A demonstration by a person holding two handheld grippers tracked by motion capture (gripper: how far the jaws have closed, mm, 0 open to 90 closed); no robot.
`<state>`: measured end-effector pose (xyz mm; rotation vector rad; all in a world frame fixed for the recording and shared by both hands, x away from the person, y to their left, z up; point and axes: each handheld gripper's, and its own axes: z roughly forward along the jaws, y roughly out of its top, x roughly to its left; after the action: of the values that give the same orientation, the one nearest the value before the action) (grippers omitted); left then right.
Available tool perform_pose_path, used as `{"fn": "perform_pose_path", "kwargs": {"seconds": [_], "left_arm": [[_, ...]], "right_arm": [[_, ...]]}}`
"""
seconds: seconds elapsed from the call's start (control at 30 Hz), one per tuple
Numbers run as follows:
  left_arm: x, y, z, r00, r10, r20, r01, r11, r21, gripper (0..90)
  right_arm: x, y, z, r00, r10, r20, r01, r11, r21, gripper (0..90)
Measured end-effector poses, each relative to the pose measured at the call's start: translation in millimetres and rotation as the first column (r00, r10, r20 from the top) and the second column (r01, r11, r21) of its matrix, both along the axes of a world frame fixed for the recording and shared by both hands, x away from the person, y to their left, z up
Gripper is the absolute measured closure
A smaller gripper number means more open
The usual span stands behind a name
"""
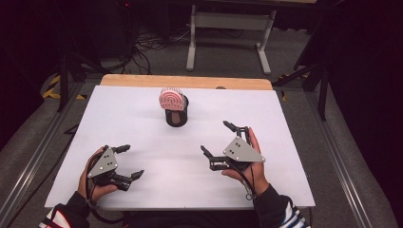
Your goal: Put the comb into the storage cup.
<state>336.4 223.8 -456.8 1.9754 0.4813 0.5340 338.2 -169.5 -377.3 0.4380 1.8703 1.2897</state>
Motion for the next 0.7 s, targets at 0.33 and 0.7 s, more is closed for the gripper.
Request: {"fn": "perform_pose_path", "kwargs": {"seconds": [0.33, 0.7], "left_arm": [[-0.6, 0.6, 0.3, 1.0, 0.003, 0.001, -0.003, 1.0, -0.005, 5.3], [-1.3, -0.4, 0.1, 1.0, 0.003, 0.002, -0.003, 1.0, 0.002, 5.1]], "right_arm": [[-5.5, -4.0, -6.6, 1.0, -0.003, -0.007, 0.003, 0.9999, -0.01, 5.0], [-11.8, -10.7, -12.0, 0.9999, -0.001, -0.017, 0.0, 0.9996, -0.03, 4.9]]}}
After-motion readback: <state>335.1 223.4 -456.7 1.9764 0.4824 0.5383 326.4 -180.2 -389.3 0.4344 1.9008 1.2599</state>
